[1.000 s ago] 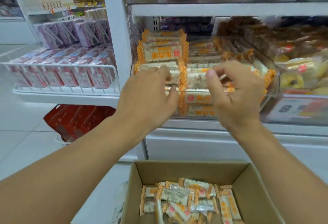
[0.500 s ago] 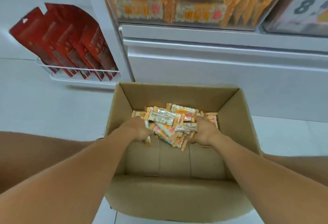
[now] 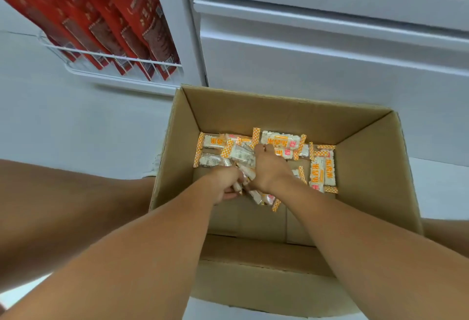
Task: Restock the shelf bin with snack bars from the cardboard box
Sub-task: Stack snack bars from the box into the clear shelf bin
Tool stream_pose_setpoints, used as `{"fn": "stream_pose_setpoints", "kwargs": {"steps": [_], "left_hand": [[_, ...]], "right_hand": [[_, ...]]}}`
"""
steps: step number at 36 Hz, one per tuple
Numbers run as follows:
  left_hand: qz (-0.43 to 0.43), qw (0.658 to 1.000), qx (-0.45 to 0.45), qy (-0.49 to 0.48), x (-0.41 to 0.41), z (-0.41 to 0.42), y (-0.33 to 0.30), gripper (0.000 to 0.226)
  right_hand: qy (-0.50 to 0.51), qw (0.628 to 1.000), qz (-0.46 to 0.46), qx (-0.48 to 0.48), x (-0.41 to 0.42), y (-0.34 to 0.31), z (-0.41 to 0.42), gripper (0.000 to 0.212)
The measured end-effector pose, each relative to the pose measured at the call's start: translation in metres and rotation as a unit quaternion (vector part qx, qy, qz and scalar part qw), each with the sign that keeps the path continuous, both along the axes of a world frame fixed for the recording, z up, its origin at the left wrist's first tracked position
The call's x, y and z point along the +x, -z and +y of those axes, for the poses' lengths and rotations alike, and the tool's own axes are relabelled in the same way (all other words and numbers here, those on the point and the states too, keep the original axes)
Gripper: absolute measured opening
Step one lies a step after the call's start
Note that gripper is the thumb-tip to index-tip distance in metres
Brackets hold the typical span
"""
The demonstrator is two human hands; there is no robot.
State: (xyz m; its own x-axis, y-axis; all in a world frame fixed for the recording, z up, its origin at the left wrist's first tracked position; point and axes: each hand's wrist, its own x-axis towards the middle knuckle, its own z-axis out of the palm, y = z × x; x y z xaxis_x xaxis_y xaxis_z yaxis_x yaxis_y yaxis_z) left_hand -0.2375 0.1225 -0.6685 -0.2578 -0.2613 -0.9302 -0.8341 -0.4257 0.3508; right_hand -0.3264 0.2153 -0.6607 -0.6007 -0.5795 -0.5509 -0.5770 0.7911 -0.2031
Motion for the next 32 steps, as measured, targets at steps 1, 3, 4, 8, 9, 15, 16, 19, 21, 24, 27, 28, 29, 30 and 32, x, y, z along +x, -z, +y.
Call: {"fn": "stream_pose_setpoints", "kwargs": {"steps": [1, 3, 4, 8, 9, 15, 16, 19, 21, 24, 27, 28, 29, 30, 32], "left_hand": [[0.003, 1.000, 0.002, 0.006, 0.002, 0.000, 0.001, 0.012], [0.013, 1.000, 0.003, 0.009, 0.004, -0.001, 0.000, 0.021], [0.015, 1.000, 0.006, 0.004, 0.006, -0.003, -0.001, 0.025], [0.028, 0.999, 0.014, 0.015, 0.011, -0.009, -0.002, 0.036], [0.038, 0.999, 0.020, 0.031, 0.012, -0.009, -0.004, 0.033], [0.074, 0.994, -0.052, 0.054, 0.019, -0.004, 0.001, 0.042], [0.075, 0.993, -0.074, 0.048, 0.019, -0.005, 0.005, 0.052], [0.061, 0.993, -0.084, 0.061, 0.020, -0.002, -0.011, 0.053], [0.086, 0.994, -0.055, 0.045, 0.020, 0.004, -0.028, 0.041], [0.145, 0.989, 0.009, 0.008, 0.014, 0.012, -0.057, 0.056], [0.214, 0.977, -0.013, 0.002, -0.001, 0.011, -0.099, 0.056], [0.247, 0.969, -0.022, -0.003, -0.006, 0.009, -0.116, 0.048], [0.277, 0.961, -0.020, -0.014, -0.012, 0.006, -0.129, 0.042], [0.301, 0.953, -0.017, -0.021, -0.017, 0.002, -0.145, 0.038], [0.344, 0.939, -0.015, -0.006, -0.022, -0.004, -0.183, 0.038]], "right_hand": [[-0.001, 1.000, -0.011, 0.000, -0.001, -0.001, -0.001, 0.086], [-0.008, 0.999, -0.040, 0.005, -0.006, -0.008, -0.001, 0.072], [-0.011, 0.998, -0.055, 0.016, -0.008, -0.012, 0.000, 0.060], [0.084, 0.977, -0.198, 0.016, -0.013, -0.025, 0.012, 0.040], [0.118, 0.963, -0.241, 0.009, -0.013, -0.028, 0.018, 0.035], [0.329, 0.851, -0.399, -0.092, -0.008, -0.023, 0.061, 0.023], [0.358, 0.830, -0.414, -0.111, -0.008, -0.024, 0.066, 0.022], [0.386, 0.795, -0.447, -0.140, -0.008, -0.031, 0.078, 0.016], [0.379, 0.791, -0.454, -0.153, -0.007, -0.039, 0.083, 0.030], [0.327, 0.773, -0.507, -0.194, -0.006, -0.061, 0.080, 0.045], [0.270, 0.766, -0.528, -0.250, -0.011, -0.104, 0.072, 0.027], [0.266, 0.762, -0.525, -0.270, -0.014, -0.122, 0.070, 0.025], [0.264, 0.760, -0.519, -0.289, -0.018, -0.141, 0.069, 0.023], [0.262, 0.762, -0.509, -0.303, -0.022, -0.161, 0.069, 0.022], [0.257, 0.776, -0.477, -0.322, -0.029, -0.202, 0.068, 0.021]]}}
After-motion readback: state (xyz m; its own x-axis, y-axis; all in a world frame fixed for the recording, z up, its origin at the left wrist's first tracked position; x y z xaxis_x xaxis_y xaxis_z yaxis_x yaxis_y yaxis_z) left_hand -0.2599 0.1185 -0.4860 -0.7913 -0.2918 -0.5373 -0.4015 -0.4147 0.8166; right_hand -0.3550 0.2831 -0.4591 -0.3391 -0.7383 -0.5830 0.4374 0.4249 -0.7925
